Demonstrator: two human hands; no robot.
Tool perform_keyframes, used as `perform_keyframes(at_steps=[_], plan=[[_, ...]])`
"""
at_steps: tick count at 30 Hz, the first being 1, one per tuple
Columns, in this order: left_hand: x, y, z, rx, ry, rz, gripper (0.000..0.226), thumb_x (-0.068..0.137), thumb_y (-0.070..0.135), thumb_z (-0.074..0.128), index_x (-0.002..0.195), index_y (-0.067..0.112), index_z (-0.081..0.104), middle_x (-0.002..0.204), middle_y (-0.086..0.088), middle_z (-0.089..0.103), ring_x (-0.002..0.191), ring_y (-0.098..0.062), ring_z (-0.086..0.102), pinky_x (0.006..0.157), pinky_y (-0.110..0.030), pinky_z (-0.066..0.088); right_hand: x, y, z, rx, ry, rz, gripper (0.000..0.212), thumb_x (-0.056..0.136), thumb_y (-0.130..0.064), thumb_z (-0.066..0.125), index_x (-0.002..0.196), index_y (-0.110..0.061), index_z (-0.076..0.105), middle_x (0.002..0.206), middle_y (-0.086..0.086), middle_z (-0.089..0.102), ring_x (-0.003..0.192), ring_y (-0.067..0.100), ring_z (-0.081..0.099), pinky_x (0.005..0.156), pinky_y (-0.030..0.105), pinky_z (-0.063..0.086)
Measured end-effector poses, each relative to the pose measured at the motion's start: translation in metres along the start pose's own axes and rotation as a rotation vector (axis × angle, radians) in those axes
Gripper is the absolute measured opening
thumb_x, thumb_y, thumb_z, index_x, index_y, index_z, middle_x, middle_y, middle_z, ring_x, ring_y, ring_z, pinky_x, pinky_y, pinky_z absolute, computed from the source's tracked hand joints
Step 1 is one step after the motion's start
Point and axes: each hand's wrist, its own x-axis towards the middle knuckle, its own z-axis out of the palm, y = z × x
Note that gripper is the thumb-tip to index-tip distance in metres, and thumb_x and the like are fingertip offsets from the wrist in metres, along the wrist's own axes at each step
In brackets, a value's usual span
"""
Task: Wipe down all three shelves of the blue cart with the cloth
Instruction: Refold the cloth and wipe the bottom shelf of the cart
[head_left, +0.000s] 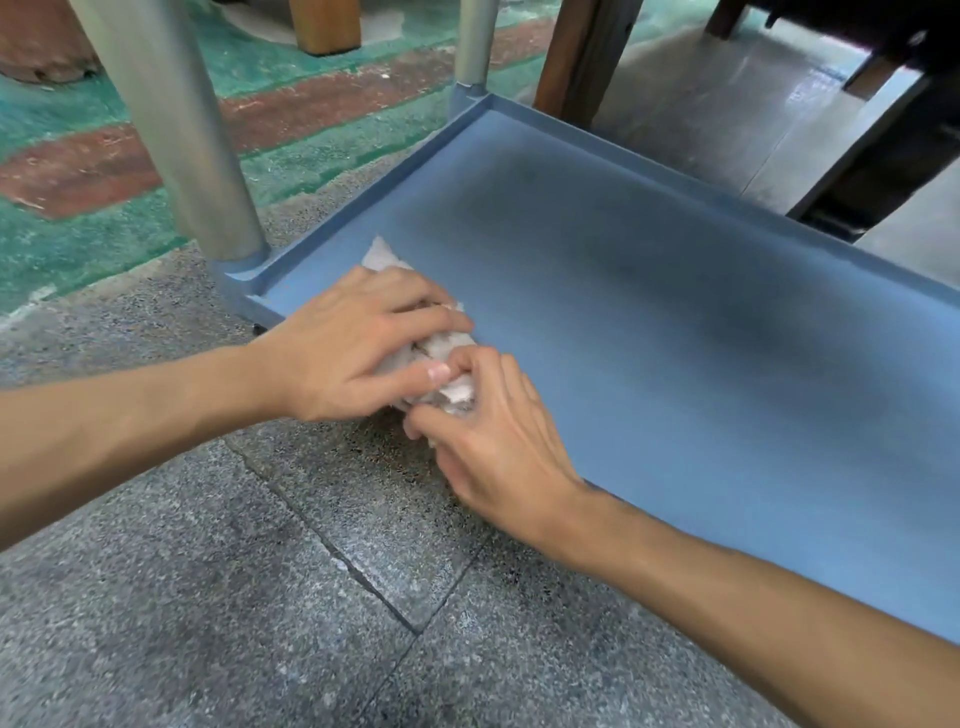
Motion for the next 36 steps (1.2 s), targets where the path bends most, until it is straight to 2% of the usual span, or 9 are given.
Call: perform_keyframes(at_steps=[3,10,15,19,23,25,29,32,36], plan=[[0.012,0.023,0.009,0.02,-0.041,0.072,0.066,0.094,0.067,0.033,0.146,0.027,0.045,0.141,-0.001,0.05,0.132,-0.02,0.046,0.106,-0.048,0.036,-0.035,0.019,-0.013,-0.037,-0.036,0.002,0.043,0.078,-0.008,0.068,0.111,-0.035,0.065,0.125,0.005,0.038,0.107,0.024,0.042,0.077,0.031,0.032],[0.045,0.067,0.026,0.021,-0.161,0.228,0.075,0.09,0.072,0.035,0.154,0.033,0.027,0.154,0.003,0.037,0.142,-0.014,0.034,0.112,-0.039,0.024,-0.105,0.048,-0.058,-0.054,-0.178,0.103,0.044,0.073,-0.012,0.066,0.107,-0.04,0.061,0.131,0.003,0.04,0.105,0.022,0.044,0.069,0.028,0.031],[0.07,0.091,0.036,-0.017,-0.162,0.247,0.07,0.092,0.073,0.029,0.153,0.038,0.025,0.156,0.006,0.031,0.141,-0.013,0.032,0.111,-0.032,0.016,-0.137,0.062,-0.092,0.0,-0.199,0.165,0.029,0.079,-0.016,0.056,0.098,-0.037,0.06,0.133,-0.002,0.041,0.103,0.014,0.042,0.066,0.03,0.045],[0.078,0.108,0.037,-0.029,-0.223,0.282,0.063,0.097,0.067,0.021,0.154,0.041,0.019,0.151,0.012,0.036,0.14,-0.008,0.032,0.114,-0.036,0.017,-0.167,0.075,-0.112,-0.018,-0.196,0.196,0.026,0.081,-0.01,0.055,0.089,-0.034,0.064,0.131,-0.001,0.046,0.106,0.022,0.05,0.065,0.039,0.05],[0.081,0.125,0.03,-0.145,-0.346,0.152,0.055,0.1,0.049,0.041,0.151,0.038,0.027,0.137,0.008,0.046,0.13,-0.012,0.041,0.11,-0.039,0.032,-0.195,0.081,-0.132,-0.004,-0.143,0.25,0.042,0.075,0.009,0.066,0.081,-0.032,0.07,0.133,-0.007,0.048,0.11,0.026,0.057,0.08,0.023,0.042],[0.079,0.147,0.028,-0.166,-0.356,0.156,0.058,0.096,0.041,0.053,0.147,0.027,0.03,0.133,0.002,0.048,0.127,-0.017,0.045,0.109,-0.041,0.039,-0.201,0.078,-0.14,-0.003,-0.116,0.27,0.048,0.069,0.016,0.07,0.079,-0.031,0.075,0.133,-0.007,0.05,0.107,0.024,0.06,0.078,0.021,0.042],[0.069,0.176,0.023,-0.254,-0.514,0.051,0.074,0.083,0.038,0.073,0.14,0.018,0.031,0.121,-0.003,0.054,0.111,-0.02,0.054,0.091,-0.039,0.051,-0.189,0.067,-0.158,0.071,-0.073,0.211,0.034,0.077,-0.002,0.055,0.08,-0.028,0.077,0.135,-0.007,0.052,0.097,0.001,0.053,0.071,0.021,0.04],[0.067,0.162,0.005,-0.507,-0.45,-0.075,0.036,0.074,0.024,0.078,0.096,0.021,0.049,0.085,0.001,0.058,0.073,-0.014,0.055,0.059,-0.038,0.046,-0.16,0.061,-0.171,0.197,-0.067,0.164,0.016,0.092,-0.023,0.061,0.083,-0.026,0.073,0.131,-0.002,0.051,0.107,0.012,0.058,0.081,0.025,0.042],[0.051,0.12,-0.026,-0.818,-0.342,-0.263,0.029,0.074,0.018,0.082,0.09,0.023,0.059,0.081,0.004,0.068,0.072,-0.011,0.065,0.062,-0.029,0.052,-0.103,0.048,-0.165,0.271,0.038,0.164,0.023,0.083,-0.016,0.085,0.081,-0.011,0.063,0.113,0.006,0.055,0.097,-0.002,0.056,0.083,0.012,0.038]])
